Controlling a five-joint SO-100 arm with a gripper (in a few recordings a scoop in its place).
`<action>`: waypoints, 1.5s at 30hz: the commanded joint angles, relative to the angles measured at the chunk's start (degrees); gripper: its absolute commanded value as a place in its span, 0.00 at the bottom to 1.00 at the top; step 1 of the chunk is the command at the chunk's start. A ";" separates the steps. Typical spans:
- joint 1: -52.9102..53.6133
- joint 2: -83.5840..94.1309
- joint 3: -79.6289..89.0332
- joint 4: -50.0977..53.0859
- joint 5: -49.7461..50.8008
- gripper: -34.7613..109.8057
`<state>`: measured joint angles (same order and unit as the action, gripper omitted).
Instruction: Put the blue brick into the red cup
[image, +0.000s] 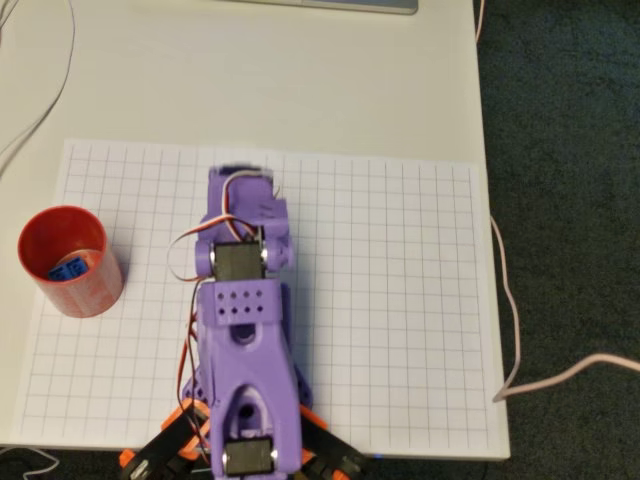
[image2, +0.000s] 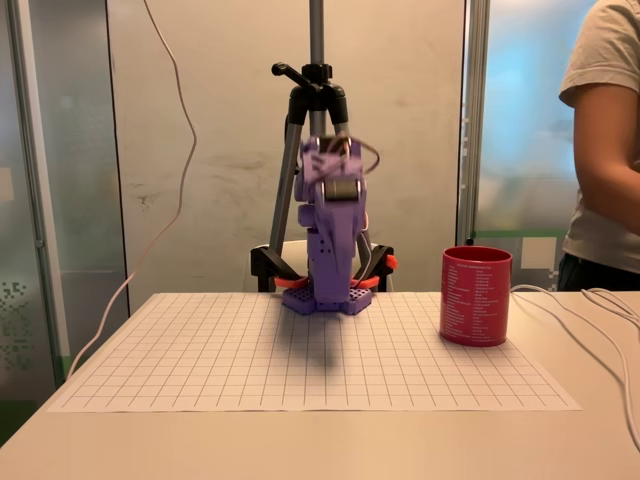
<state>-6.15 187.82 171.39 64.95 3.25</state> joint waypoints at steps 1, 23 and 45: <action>-1.85 1.41 2.64 1.32 2.81 0.24; -2.11 1.41 2.46 1.85 3.08 0.24; -2.11 1.41 2.46 1.85 3.08 0.24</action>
<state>-8.09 189.32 174.29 65.83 5.98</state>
